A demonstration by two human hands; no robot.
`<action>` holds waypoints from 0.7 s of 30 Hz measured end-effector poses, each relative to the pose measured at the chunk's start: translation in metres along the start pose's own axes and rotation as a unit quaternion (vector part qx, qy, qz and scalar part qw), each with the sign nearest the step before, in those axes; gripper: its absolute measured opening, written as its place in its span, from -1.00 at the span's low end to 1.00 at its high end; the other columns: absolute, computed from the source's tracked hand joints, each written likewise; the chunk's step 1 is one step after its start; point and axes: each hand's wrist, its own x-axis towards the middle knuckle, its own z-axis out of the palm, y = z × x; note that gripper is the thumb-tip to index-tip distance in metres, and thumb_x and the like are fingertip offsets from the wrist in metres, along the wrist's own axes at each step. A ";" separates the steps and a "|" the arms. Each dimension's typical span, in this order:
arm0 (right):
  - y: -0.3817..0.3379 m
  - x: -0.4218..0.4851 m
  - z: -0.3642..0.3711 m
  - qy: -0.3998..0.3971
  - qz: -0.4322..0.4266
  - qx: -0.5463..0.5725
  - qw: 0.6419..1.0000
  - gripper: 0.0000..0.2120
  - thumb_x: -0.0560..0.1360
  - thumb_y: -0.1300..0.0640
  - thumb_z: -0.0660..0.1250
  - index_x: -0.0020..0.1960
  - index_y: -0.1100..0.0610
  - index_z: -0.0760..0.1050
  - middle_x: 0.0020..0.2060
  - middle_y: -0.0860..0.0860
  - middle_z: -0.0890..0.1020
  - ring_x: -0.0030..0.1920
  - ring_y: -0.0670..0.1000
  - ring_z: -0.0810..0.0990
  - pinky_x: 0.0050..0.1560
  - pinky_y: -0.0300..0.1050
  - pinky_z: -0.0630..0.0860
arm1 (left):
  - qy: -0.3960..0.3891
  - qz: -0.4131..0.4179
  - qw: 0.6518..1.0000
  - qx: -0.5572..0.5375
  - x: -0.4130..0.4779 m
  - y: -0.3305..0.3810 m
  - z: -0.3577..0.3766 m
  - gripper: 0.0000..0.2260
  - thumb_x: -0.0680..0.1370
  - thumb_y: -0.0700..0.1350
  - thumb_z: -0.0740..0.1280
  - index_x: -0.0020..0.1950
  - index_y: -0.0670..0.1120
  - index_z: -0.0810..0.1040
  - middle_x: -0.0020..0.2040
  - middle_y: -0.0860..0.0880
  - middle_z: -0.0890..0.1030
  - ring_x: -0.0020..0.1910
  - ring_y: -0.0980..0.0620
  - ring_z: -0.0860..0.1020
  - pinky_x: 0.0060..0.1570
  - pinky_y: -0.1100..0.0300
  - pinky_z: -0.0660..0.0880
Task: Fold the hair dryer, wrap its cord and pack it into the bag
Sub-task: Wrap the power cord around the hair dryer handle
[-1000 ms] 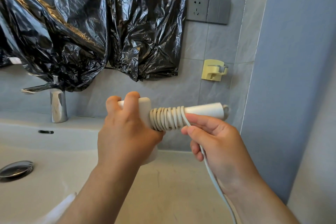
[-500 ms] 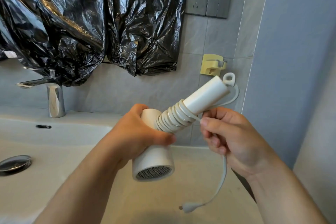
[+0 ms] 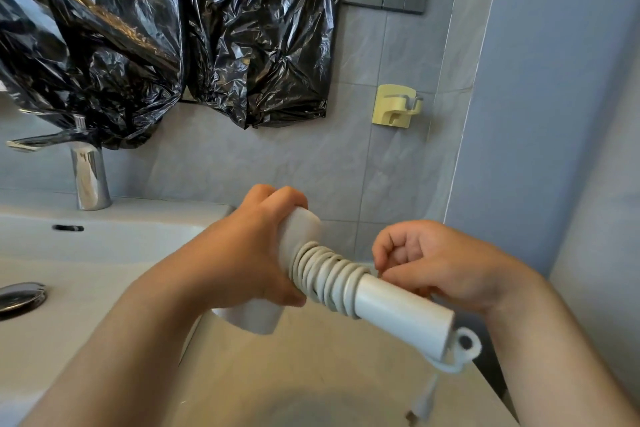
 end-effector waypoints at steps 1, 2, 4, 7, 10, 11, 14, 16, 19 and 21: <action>0.001 0.003 0.003 0.029 -0.002 -0.037 0.999 -0.84 0.34 0.37 0.42 -0.22 0.15 0.52 -0.41 0.11 0.52 -0.49 -0.09 0.41 -0.49 -0.27 0.30 | 0.015 -0.004 0.999 0.036 0.000 0.002 0.000 -0.20 0.05 0.10 0.63 0.12 0.32 0.24 0.14 0.25 0.28 -0.11 0.05 0.56 -0.12 -0.01 0.59; -0.001 0.005 0.007 0.064 -0.005 -0.064 0.996 -0.81 0.36 0.39 0.43 -0.24 0.15 0.51 -0.43 0.09 0.52 -0.50 -0.10 0.40 -0.48 -0.25 0.30 | 0.030 -0.010 0.997 0.069 0.001 0.003 0.000 -0.19 0.07 0.10 0.64 0.14 0.31 0.23 0.19 0.23 0.26 -0.14 0.00 0.57 -0.14 -0.01 0.59; -0.006 0.008 0.014 0.147 -0.019 -0.094 0.985 -0.79 0.38 0.39 0.44 -0.27 0.14 0.49 -0.51 0.02 0.51 -0.54 -0.12 0.40 -0.48 -0.23 0.31 | 0.063 -0.024 0.992 0.108 0.002 0.006 -0.002 -0.18 0.09 0.09 0.64 0.17 0.28 0.20 0.24 0.17 0.23 -0.19 -0.05 0.55 -0.18 0.03 0.56; -0.011 0.010 0.023 0.244 -0.033 -0.164 0.955 -0.81 0.34 0.24 0.50 -0.32 0.10 0.50 -0.54 -0.02 0.56 -0.54 -0.12 0.45 -0.47 -0.21 0.39 | 0.101 -0.020 0.985 0.136 0.003 0.006 -0.003 -0.19 0.09 0.07 0.64 0.15 0.26 0.20 0.31 0.09 0.23 -0.20 -0.07 0.51 -0.25 0.05 0.52; -0.011 0.013 0.031 0.308 -0.046 -0.241 0.919 -0.87 0.32 0.14 0.49 -0.30 0.06 0.54 -0.42 -0.01 0.66 -0.42 -0.09 0.57 -0.32 -0.09 0.52 | 0.136 -0.005 0.978 0.160 0.004 0.003 0.001 -0.21 0.11 0.04 0.63 0.17 0.22 0.22 0.36 0.00 0.22 -0.19 -0.08 0.43 -0.29 0.04 0.50; -0.012 0.014 0.033 0.320 -0.065 -0.238 0.915 -0.89 0.34 0.15 0.47 -0.28 0.03 0.55 -0.39 -0.02 0.67 -0.37 -0.08 0.61 -0.27 -0.06 0.56 | 0.151 0.003 0.974 0.166 0.004 0.003 0.002 -0.22 0.13 0.02 0.62 0.18 0.21 0.23 0.37 -0.02 0.22 -0.18 -0.08 0.41 -0.32 0.04 0.48; -0.015 0.012 0.040 0.338 -0.118 -0.269 0.894 -0.83 0.40 0.23 0.37 -0.21 -0.05 0.53 -0.38 0.00 0.64 -0.39 -0.05 0.56 -0.33 -0.12 0.50 | 0.179 0.008 0.969 0.168 0.005 0.005 0.006 -0.26 0.17 0.01 0.59 0.21 0.17 0.25 0.37 -0.05 0.22 -0.14 -0.11 0.41 -0.34 0.06 0.39; -0.018 0.009 0.043 0.355 -0.137 -0.317 0.869 -0.79 0.42 0.27 0.31 -0.19 -0.05 0.51 -0.41 0.01 0.60 -0.41 -0.03 0.51 -0.36 -0.10 0.48 | 0.198 -0.008 0.968 0.156 0.005 0.008 0.008 -0.28 0.20 0.00 0.58 0.21 0.16 0.24 0.37 -0.05 0.21 -0.06 -0.16 0.46 -0.32 0.05 0.37; -0.023 0.005 0.047 0.398 -0.168 -0.337 0.837 -0.77 0.43 0.32 0.30 -0.13 -0.02 0.54 -0.31 -0.08 0.61 -0.30 -0.08 0.53 -0.29 -0.33 0.41 | 0.244 -0.021 0.960 0.138 0.005 0.014 0.014 -0.36 0.24 -0.06 0.54 0.18 0.12 0.27 0.32 -0.06 0.23 -0.09 -0.16 0.42 -0.35 0.07 0.32; -0.023 0.006 0.048 0.430 -0.173 -0.343 0.817 -0.80 0.43 0.33 0.32 -0.07 0.06 0.57 -0.21 -0.06 0.60 -0.16 -0.02 0.57 -0.20 -0.27 0.43 | 0.263 -0.027 0.956 0.127 0.005 0.017 0.018 -0.42 0.25 -0.08 0.51 0.15 0.10 0.29 0.26 -0.05 0.24 -0.14 -0.11 0.34 -0.39 0.08 0.29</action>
